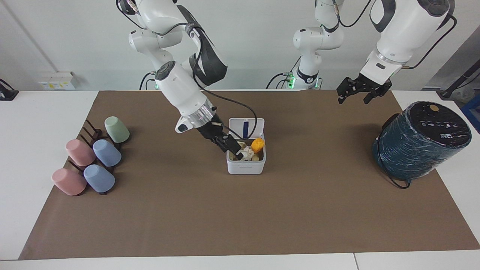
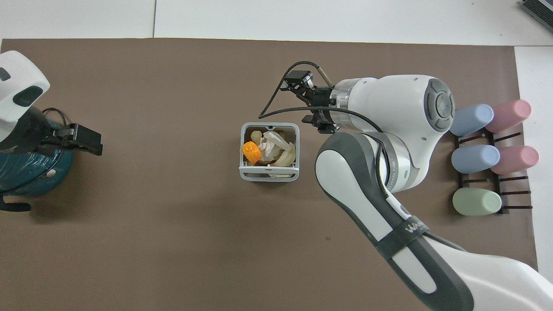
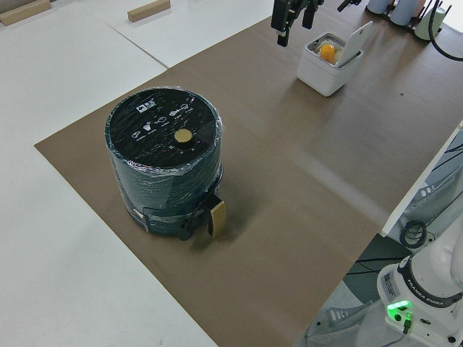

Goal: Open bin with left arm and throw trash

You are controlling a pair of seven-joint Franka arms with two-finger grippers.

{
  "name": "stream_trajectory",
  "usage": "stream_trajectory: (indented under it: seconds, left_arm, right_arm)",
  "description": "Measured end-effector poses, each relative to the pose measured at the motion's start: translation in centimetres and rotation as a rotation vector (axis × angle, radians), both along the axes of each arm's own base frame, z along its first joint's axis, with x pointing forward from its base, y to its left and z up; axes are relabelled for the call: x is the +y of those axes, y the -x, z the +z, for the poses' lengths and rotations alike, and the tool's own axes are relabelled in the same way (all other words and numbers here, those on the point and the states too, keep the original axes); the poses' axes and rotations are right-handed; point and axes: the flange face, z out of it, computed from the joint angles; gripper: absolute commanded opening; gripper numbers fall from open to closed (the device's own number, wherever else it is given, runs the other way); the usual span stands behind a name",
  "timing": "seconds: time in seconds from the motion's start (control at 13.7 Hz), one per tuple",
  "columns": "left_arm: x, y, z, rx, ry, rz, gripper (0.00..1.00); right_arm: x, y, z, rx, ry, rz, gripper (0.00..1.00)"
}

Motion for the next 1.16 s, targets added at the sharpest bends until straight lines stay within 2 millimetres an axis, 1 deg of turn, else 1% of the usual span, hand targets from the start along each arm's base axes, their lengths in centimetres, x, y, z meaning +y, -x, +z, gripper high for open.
stream_trajectory:
  seconds: [0.15, 0.29, 0.44, 0.51, 0.66, 0.73, 0.95, 1.16]
  left_arm:
    - [0.0, 0.0, 0.0, 0.0, 0.0, 0.001, 1.0]
    - [0.1, 0.0, 0.0, 0.0, 0.0, 0.002, 1.0]
    - [0.3, 0.0, 0.0, -0.001, 0.0, 0.005, 1.0]
    - [0.3, 0.0, 0.1, -0.003, 0.0, 0.006, 1.0]
    - [0.4, 0.1, 0.2, -0.007, 0.0, 0.007, 1.0]
    - [0.5, 0.1, 0.3, -0.01, 0.0, 0.01, 1.0]
    - [1.2, 0.1, 0.6, -0.019, 0.001, 0.022, 1.0]
    - [1.4, 0.1, 0.7, -0.019, 0.001, 0.025, 1.0]
  right_arm:
    - [-2.4, -0.9, -0.1, -0.075, 0.207, 0.082, 1.0]
    - [-4.8, -1.5, -0.4, -0.108, 0.388, 0.177, 1.0]
    - [-7.7, -2.0, 0.1, -0.113, 0.474, 0.257, 1.0]
    - [-9.7, -2.1, 0.8, -0.108, 0.507, 0.297, 1.0]
    - [-13.9, -1.8, 3.1, -0.085, 0.555, 0.362, 1.0]
    - [-15.7, -1.2, 4.6, -0.068, 0.57, 0.379, 1.0]
    - [-18.7, 1.5, 9.1, -0.015, 0.596, 0.423, 1.0]
    - [-21.6, 3.9, 12.9, 0.047, 0.61, 0.458, 1.0]
